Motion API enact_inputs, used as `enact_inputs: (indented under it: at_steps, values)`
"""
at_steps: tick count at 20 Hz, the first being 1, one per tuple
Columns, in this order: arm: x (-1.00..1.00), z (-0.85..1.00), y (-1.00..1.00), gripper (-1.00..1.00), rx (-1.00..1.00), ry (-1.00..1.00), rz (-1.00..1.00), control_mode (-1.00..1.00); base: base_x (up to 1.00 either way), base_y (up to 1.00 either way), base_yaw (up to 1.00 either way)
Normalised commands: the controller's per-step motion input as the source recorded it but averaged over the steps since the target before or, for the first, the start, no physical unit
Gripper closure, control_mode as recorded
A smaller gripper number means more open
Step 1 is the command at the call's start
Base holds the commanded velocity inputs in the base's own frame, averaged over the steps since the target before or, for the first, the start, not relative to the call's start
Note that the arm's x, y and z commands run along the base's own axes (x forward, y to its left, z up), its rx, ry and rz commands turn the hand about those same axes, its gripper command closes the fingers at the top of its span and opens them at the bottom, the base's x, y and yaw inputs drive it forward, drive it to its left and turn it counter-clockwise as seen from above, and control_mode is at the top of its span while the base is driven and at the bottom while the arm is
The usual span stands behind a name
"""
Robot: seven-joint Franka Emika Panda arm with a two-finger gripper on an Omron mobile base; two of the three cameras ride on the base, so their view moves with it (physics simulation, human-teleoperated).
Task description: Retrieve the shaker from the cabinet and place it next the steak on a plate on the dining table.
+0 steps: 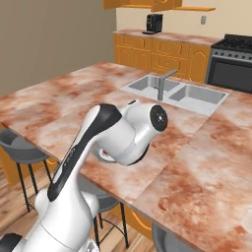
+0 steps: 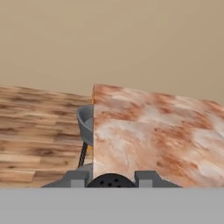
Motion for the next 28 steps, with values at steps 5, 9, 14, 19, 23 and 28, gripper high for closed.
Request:
enact_inputs:
  at_steps: [5,9,14,19,23,28]
  values:
    - [0.13,-0.45,0.00,1.00,0.08,0.25,0.00,-1.00,0.00,0.00,0.00]
    - [0.20,-0.33,0.00,1.00,0.04,0.08,0.00,-1.00,0.00,0.00,0.00]
    - [0.27,-0.22,0.00,1.00,0.00,-0.08,0.00,-1.00,0.00,0.00,0.00]
    - [0.36,-0.33,-0.04,1.00,-0.02,-0.13,0.00,-1.00,0.00,0.00,0.00]
    - [0.26,-0.33,-0.23,1.00,-0.02,-0.04,0.00,-1.00,0.00,0.00,0.00]
    - [0.18,-0.19,-0.26,1.00,0.00,0.00,0.00,-1.00,0.00,0.00,0.00]
